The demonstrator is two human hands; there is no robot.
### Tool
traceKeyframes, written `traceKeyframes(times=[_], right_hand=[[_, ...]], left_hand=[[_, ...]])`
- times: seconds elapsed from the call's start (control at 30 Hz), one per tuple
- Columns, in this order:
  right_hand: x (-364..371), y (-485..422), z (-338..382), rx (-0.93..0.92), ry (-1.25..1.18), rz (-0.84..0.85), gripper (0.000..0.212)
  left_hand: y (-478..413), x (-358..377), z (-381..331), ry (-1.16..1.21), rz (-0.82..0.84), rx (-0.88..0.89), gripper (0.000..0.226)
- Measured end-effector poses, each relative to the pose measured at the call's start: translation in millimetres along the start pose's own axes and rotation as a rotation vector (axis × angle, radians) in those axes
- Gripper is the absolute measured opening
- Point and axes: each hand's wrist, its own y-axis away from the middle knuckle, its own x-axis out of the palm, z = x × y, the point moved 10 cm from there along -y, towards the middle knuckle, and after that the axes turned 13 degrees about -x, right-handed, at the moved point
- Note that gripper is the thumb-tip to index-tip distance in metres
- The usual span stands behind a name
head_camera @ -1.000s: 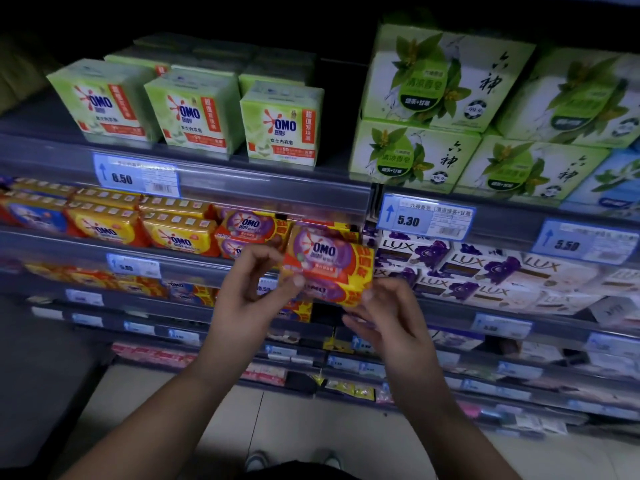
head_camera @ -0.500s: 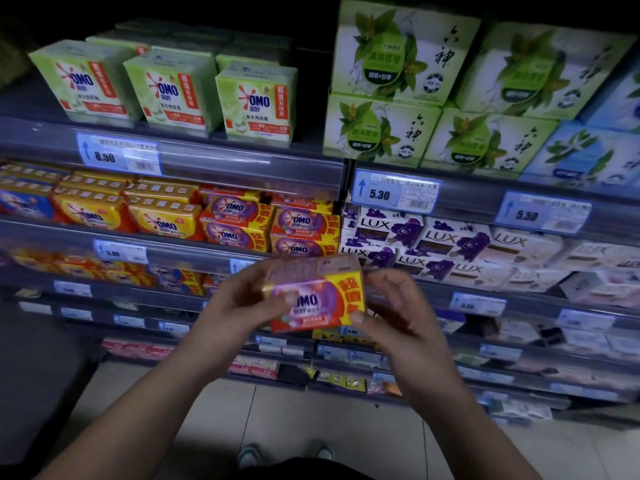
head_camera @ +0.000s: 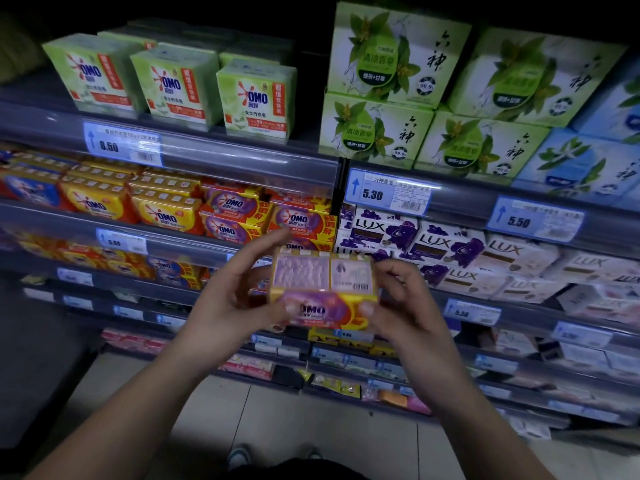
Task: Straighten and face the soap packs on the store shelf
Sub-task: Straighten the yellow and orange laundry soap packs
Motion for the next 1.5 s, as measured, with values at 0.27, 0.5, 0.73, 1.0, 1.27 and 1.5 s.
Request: traceKeyframes(times=[0.27, 0.5, 0.73, 1.0, 1.27, 1.5], right_hand=[[-9.0, -4.4, -11.0, 0.111, -0.093, 0.011, 0.055], [-10.8, -16.1, 15.0, -0.058, 0.091, 0.046, 0.048], [-9.1, -19.6, 13.7, -0.099, 0.058, 0.083, 0.051], [-7.0, -23.9, 27.9, -0.199, 0.166, 0.04, 0.063], [-7.1, -23.5, 24.8, -0.183, 0.034, -0.042, 0.051], [13.2, -15.3, -29.1, 0.131, -0.54, -0.131, 0.034]], left_hand=[[-4.7, -0.1, 11.5, -0.034, 0.014, -0.1, 0.082], [-9.9, -10.3, 23.6, 0.157, -0.129, -0.197, 0.087], [-18.8, -4.5, 19.4, 0.237, -0.117, -0.189, 0.059], [-24.3, 2.5, 37.6, 0.25, -0.048, -0.271, 0.087], [-16.3, -2.9, 13.8, 0.091, -0.085, -0.133, 0.066], [2.6, 7.7, -27.9, -0.048, -0.21, 0.05, 0.073]])
